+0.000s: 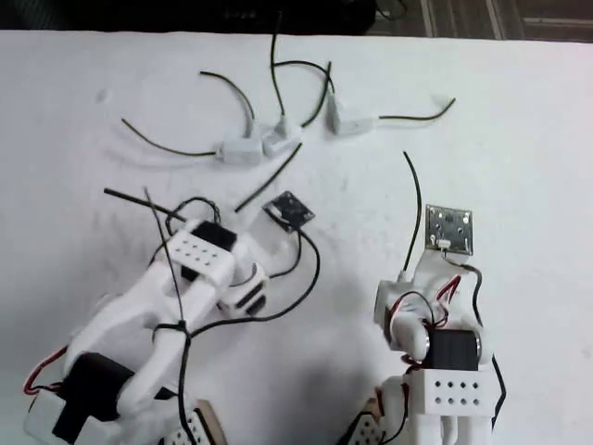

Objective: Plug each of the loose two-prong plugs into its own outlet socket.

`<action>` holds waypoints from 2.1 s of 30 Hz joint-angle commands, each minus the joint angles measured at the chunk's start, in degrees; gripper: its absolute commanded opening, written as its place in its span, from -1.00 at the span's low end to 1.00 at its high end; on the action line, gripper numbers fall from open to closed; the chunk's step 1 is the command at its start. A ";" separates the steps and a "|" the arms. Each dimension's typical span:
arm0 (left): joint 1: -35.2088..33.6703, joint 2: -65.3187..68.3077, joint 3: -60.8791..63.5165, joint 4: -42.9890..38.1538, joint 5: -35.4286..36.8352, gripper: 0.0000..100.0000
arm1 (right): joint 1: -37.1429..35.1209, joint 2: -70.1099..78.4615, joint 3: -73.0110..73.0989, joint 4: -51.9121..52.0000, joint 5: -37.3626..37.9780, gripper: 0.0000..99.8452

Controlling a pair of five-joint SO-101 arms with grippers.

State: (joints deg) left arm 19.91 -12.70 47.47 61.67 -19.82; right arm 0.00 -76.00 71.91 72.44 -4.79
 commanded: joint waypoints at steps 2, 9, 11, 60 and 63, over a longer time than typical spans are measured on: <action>-2.59 -0.31 -6.59 3.16 -0.09 -0.46 | 0.31 -0.57 0.44 -1.01 0.26 -0.97; -5.05 -0.31 -16.35 12.40 -0.62 -0.45 | 0.22 -0.57 0.70 -1.01 0.26 -0.97; -5.05 -0.40 -18.11 14.51 -0.70 -0.46 | 0.22 -0.57 0.79 -1.01 0.26 -0.97; -12.18 -84.62 15.03 9.32 14.59 -0.53 | -53.76 -0.13 -32.70 2.51 3.78 -0.96; -7.34 -86.55 15.03 9.41 14.59 -0.53 | -55.69 -0.04 -31.47 2.24 3.78 -0.96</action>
State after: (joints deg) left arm 6.37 -97.45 63.03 71.60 -5.58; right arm -54.07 -76.09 41.49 76.22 -1.10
